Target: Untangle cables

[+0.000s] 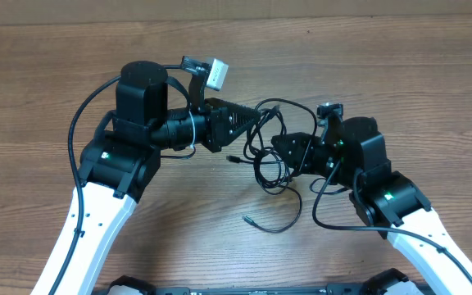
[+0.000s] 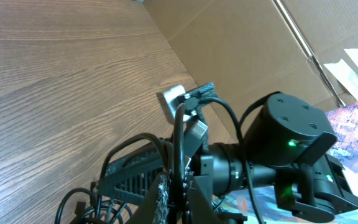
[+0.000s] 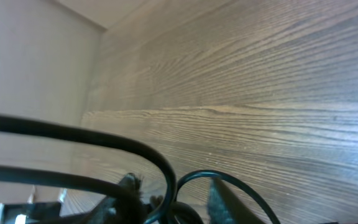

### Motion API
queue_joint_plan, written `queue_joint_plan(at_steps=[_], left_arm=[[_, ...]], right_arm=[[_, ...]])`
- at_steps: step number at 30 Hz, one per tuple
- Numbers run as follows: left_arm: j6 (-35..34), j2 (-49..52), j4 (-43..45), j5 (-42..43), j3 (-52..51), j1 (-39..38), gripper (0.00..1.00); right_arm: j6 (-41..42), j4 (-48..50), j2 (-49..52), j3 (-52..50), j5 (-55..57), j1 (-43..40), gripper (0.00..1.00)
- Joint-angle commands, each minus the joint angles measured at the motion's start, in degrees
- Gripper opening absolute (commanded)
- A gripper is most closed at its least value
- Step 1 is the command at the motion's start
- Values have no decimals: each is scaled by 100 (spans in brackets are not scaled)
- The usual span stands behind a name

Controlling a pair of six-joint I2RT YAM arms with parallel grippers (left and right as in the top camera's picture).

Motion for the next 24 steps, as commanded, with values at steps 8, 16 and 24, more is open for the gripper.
queue_joint_plan(at_steps=[8, 16, 24], left_arm=[[-76, -17, 72, 262, 127, 28, 4], [-76, -17, 72, 382, 127, 28, 4], [-76, -17, 70, 673, 127, 28, 4]], right_arm=[[2, -87, 173, 107, 136, 11, 21], [2, -98, 173, 107, 245, 11, 21], [2, -94, 173, 107, 461, 11, 22]])
